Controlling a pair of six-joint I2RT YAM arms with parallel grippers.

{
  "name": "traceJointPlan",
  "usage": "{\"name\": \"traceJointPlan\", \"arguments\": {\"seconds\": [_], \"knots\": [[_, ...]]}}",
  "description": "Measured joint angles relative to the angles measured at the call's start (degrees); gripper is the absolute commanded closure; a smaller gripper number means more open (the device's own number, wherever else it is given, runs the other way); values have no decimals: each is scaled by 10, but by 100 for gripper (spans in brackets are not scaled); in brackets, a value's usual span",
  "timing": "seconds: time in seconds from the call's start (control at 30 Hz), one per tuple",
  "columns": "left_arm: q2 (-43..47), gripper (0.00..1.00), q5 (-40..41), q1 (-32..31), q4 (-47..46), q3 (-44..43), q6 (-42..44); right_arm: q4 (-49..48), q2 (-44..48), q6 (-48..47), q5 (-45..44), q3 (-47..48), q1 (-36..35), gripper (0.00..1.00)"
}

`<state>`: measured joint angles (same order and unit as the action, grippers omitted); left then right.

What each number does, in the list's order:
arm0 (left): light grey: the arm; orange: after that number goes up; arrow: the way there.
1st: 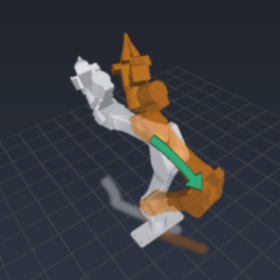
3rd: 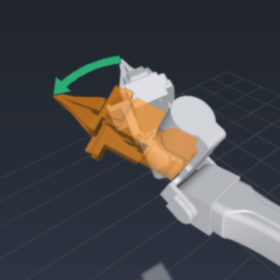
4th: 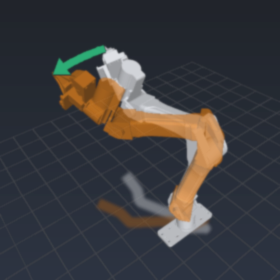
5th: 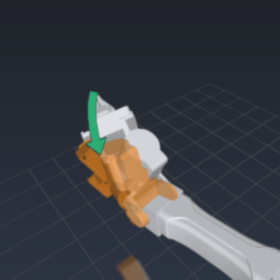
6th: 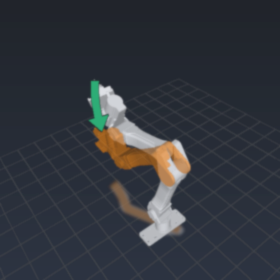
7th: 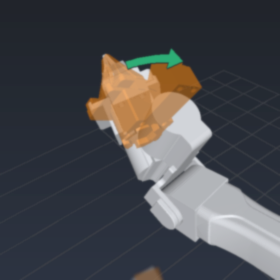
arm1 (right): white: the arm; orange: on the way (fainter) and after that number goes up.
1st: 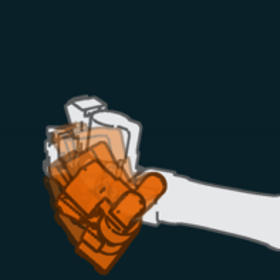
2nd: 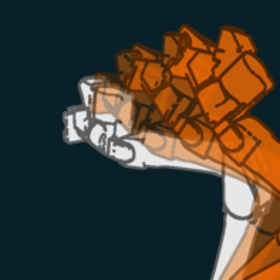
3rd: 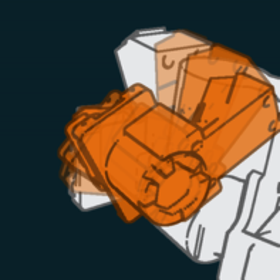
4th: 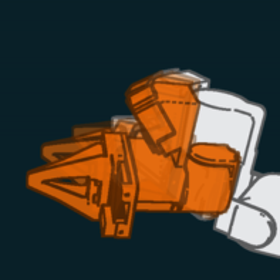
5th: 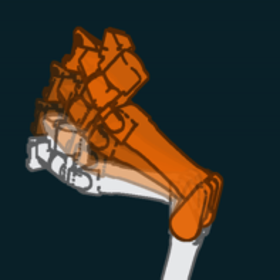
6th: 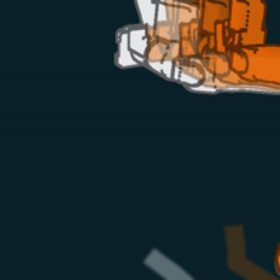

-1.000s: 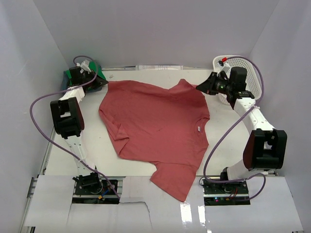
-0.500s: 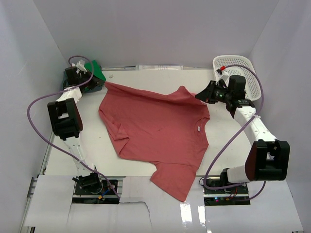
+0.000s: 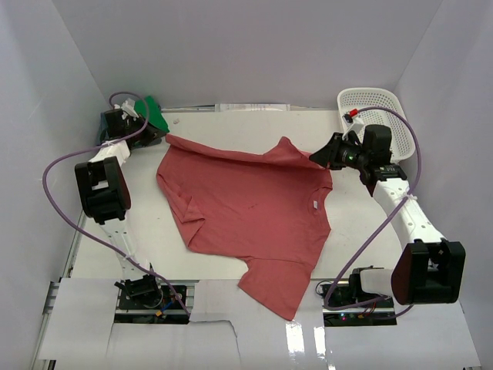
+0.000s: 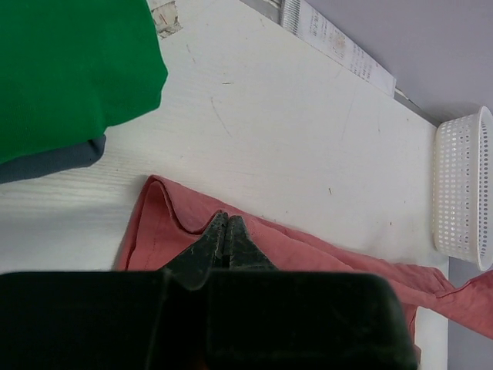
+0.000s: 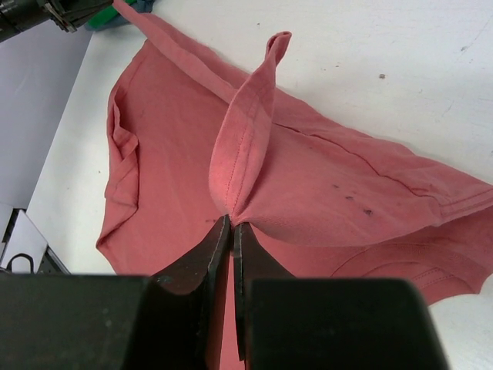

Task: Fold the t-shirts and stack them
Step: Fold the flattened tshirt in 1/3 of the way

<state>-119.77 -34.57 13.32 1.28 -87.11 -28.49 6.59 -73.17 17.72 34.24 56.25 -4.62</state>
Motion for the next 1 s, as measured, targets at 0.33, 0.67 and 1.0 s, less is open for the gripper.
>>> {"name": "traceJointPlan", "arguments": {"seconds": [0.33,0.67,1.0], "knots": [[32,100,10,1,10,25,2,11,20,-2,-6,-30,-3,92],[52,100,10,4,13,27,2,16,44,-3,-11,-36,-3,92],[54,100,6,5,13,42,1,37,71,-3,-11,-54,-3,92]]}}
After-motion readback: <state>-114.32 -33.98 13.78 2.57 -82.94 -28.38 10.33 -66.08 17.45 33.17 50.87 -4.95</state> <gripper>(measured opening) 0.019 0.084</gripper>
